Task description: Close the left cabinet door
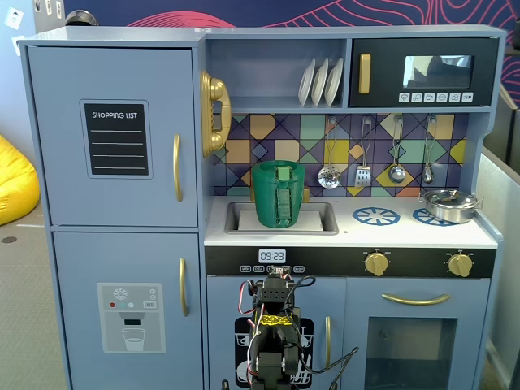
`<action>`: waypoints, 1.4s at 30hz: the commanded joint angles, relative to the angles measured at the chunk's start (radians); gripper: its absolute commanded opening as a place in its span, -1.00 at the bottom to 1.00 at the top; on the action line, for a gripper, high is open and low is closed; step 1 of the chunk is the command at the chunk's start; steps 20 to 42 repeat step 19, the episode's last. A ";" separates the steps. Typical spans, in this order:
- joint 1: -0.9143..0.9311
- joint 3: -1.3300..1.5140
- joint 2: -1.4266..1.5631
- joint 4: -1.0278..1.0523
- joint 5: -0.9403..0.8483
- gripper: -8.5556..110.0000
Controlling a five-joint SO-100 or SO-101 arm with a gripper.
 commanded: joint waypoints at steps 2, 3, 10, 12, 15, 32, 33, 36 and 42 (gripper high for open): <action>0.012 0.011 -0.003 0.170 0.054 -0.83; 0.009 0.011 -0.003 0.170 0.054 -0.83; 0.006 0.011 -0.003 0.170 0.054 -0.82; 0.006 0.011 -0.003 0.170 0.054 -0.82; 0.005 0.011 -0.003 0.170 0.054 -0.82; 0.005 0.011 -0.003 0.170 0.054 -0.82; 0.005 0.011 -0.003 0.170 0.054 -0.82; 0.005 0.011 -0.003 0.170 0.054 -0.82; 0.005 0.011 -0.003 0.170 0.054 -0.82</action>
